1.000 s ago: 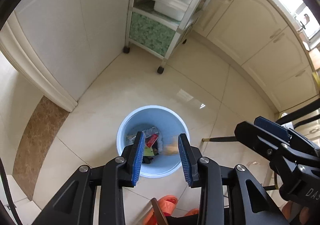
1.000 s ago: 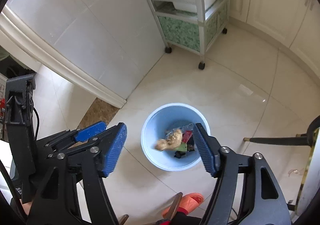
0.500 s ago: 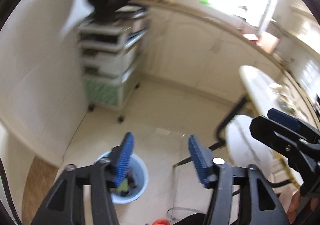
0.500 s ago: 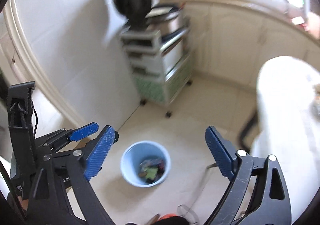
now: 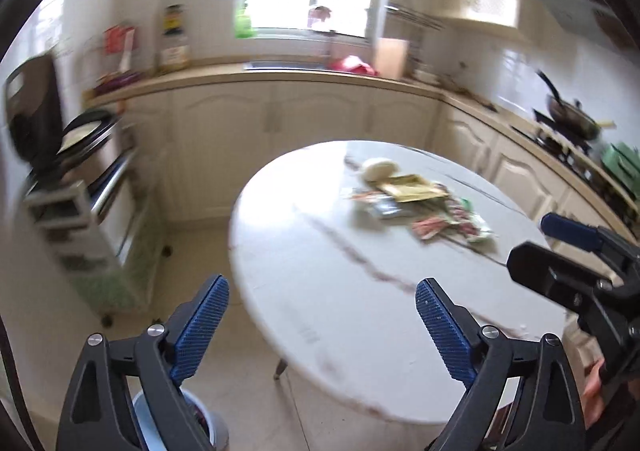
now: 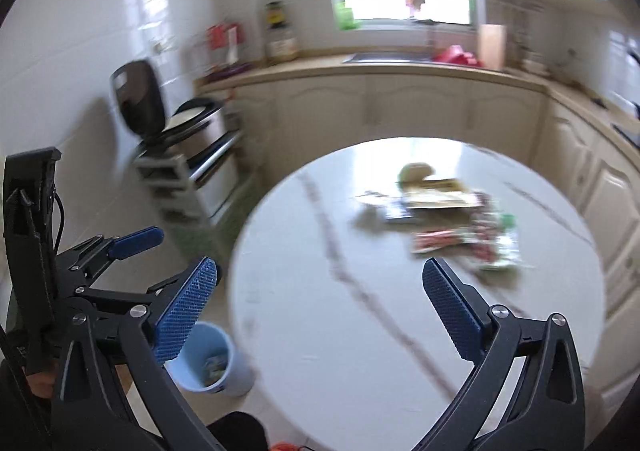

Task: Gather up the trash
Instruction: 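Bring both open tools back over the table, then grasp the small strawberry-print packet with the left tool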

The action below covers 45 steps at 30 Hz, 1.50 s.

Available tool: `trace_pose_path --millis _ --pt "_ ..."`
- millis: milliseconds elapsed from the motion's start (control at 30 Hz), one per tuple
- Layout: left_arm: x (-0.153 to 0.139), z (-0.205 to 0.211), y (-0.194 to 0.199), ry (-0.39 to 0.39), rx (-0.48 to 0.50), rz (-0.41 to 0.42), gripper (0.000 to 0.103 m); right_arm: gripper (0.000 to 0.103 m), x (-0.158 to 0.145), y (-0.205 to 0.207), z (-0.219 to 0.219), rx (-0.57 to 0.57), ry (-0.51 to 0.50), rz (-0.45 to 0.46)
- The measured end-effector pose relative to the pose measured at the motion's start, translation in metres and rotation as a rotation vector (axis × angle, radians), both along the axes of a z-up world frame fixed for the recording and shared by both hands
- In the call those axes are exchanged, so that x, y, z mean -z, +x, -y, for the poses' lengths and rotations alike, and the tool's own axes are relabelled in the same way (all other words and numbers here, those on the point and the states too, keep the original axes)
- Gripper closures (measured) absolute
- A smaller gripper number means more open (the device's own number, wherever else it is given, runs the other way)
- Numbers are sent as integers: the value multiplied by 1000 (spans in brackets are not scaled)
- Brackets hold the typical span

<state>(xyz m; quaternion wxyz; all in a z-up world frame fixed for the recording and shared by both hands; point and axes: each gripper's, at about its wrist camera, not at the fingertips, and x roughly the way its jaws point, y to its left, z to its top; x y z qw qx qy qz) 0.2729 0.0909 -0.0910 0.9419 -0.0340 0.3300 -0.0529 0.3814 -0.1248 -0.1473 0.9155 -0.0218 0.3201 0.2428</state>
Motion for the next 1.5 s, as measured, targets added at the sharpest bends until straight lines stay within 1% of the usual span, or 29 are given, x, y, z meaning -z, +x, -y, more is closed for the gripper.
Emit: trace_pose_path --millis 33,67,133,167,200,267,333,533,567,700,833,900,967,1033,1133,1167,1200,1233,1300,1367,1500 --pt "-1 15 7 11 33 -5 11 0 -2 6 15 23 3 -3" --pt "3 13 30 21 41 -17 11 0 -2 10 28 44 11 -5" --pt "3 31 51 46 63 -24 10 0 -3 20 51 81 14 -15" --pt "6 29 69 51 74 -30 10 0 -3 26 60 101 14 -15" --pt "8 37 81 55 92 -48 10 0 -3 33 71 122 17 -14" --pt "15 42 112 52 109 -70 10 0 -1 44 88 150 14 -20" --pt "23 49 151 32 122 -97 10 0 3 59 103 181 0 -30" --pt "50 50 254 32 54 -183 10 0 24 95 132 236 -21 -80" --pt "52 48 261 36 46 -190 10 0 28 100 136 241 -24 -91" --pt "71 47 319 69 6 -236 12 0 47 126 142 253 -48 -140" --pt "87 46 355 60 0 -261 13 0 61 151 137 258 -87 -179" --pt "94 43 369 52 -2 -276 21 0 70 163 136 265 -108 -201" --pt "102 41 380 33 13 -290 21 0 78 174 136 270 -119 -230" --pt "109 42 392 29 18 -297 23 0 82 179 135 270 -120 -244" --pt "111 45 401 65 39 -273 32 0 88 187 132 265 -113 -263" --pt "112 45 403 65 44 -267 43 0 89 190 130 260 -118 -269" --pt "112 47 405 59 57 -260 57 0 90 193 127 257 -126 -275" --pt "112 48 409 55 69 -259 58 0 91 195 124 254 -132 -280" --pt "115 49 407 57 74 -260 58 0 94 202 117 251 -156 -286" --pt "115 47 407 37 76 -258 58 0 96 208 112 255 -182 -292" --pt "108 41 401 16 83 -241 58 1 102 218 97 246 -252 -295"
